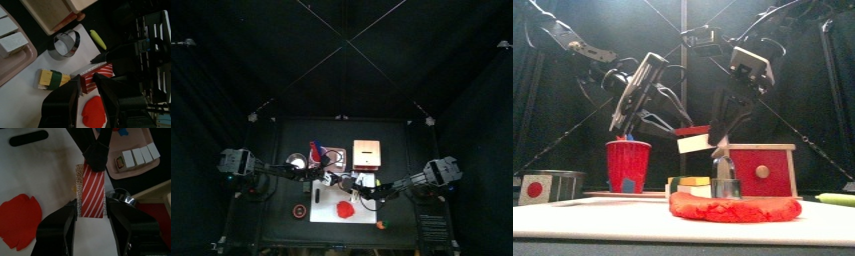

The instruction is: Assemble salmon sushi

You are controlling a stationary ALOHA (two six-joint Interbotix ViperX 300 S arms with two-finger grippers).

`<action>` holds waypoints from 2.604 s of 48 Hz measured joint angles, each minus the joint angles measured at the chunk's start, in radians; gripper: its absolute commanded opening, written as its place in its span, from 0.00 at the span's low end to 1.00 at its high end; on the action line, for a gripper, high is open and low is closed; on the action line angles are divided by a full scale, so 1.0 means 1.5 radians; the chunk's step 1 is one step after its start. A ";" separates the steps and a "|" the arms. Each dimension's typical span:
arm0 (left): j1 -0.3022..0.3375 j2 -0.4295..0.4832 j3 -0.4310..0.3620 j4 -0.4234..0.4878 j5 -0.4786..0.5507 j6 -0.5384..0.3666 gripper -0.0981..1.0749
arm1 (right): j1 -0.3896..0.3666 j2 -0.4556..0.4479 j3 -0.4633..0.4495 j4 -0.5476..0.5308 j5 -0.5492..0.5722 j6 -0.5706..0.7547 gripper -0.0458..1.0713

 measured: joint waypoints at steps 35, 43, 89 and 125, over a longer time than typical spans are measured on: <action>0.001 -0.009 0.001 0.042 0.000 -0.001 0.82 | -0.001 0.000 0.000 -0.001 0.000 0.000 0.67; 0.001 -0.031 0.009 0.043 0.000 0.001 0.81 | -0.001 0.000 0.000 -0.001 0.000 0.000 0.67; -0.037 -0.020 -0.009 0.044 -0.011 -0.008 0.44 | -0.010 0.000 0.000 0.000 0.000 0.000 0.67; -0.039 0.016 -0.026 -0.009 0.001 -0.009 0.44 | -0.010 0.000 0.000 -0.006 0.000 0.000 0.67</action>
